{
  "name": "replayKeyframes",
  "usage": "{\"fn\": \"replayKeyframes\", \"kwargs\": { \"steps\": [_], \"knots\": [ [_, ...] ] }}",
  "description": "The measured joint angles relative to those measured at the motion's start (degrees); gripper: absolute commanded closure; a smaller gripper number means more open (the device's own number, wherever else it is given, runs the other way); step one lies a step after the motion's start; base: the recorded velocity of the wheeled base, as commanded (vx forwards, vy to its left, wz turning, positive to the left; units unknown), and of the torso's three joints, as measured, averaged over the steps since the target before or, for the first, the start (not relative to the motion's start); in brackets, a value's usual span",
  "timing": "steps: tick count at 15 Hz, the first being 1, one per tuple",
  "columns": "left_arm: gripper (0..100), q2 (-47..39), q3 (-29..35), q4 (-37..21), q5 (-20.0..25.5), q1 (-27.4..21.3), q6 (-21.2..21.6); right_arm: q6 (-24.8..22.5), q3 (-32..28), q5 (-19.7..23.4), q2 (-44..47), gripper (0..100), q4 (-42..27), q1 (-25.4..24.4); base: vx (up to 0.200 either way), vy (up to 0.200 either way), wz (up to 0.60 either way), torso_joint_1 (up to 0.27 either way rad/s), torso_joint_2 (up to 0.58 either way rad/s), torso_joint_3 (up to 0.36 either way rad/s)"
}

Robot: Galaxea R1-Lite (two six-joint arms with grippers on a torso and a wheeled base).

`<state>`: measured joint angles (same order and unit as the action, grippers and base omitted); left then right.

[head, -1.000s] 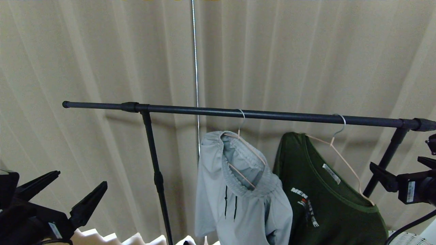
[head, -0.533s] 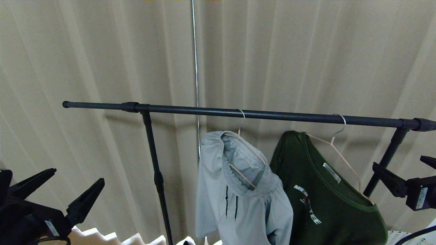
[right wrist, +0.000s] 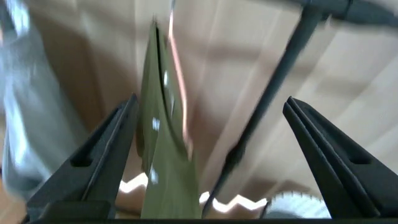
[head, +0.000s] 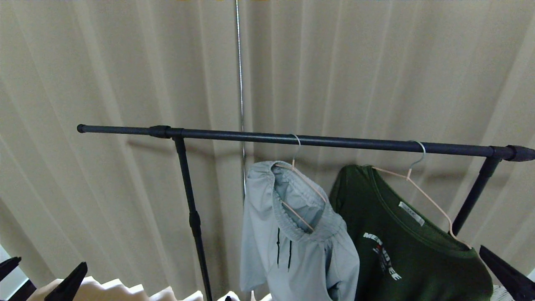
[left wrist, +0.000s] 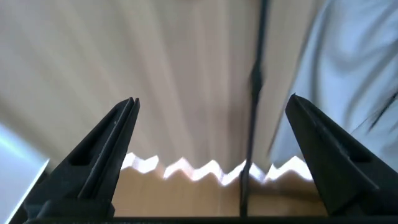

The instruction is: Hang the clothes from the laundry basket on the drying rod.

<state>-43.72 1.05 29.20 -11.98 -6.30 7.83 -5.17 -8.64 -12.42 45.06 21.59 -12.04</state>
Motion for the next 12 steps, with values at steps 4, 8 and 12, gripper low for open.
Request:
{"fn": "replayKeyframes", "kwargs": {
  "steps": [4,8,12],
  "knots": [
    [0,17.94,4.22,-27.67,0.11,4.88,-0.28,0.09,0.40,-0.24,-9.40,0,-15.17,0.28,0.000,0.000,0.00,0.000,0.00,0.000],
    [0,31.82,6.67,-41.37,0.22,6.66,-4.02,0.06,-0.48,-0.99,-17.71,0,-26.78,1.94,0.000,0.000,0.00,0.000,0.00,0.000],
    [0,37.61,6.69,-42.74,0.30,6.90,-6.60,-0.07,-0.69,-1.10,-24.25,0,-32.34,6.01,0.000,0.000,0.00,0.000,0.00,0.000]
  ]
}}
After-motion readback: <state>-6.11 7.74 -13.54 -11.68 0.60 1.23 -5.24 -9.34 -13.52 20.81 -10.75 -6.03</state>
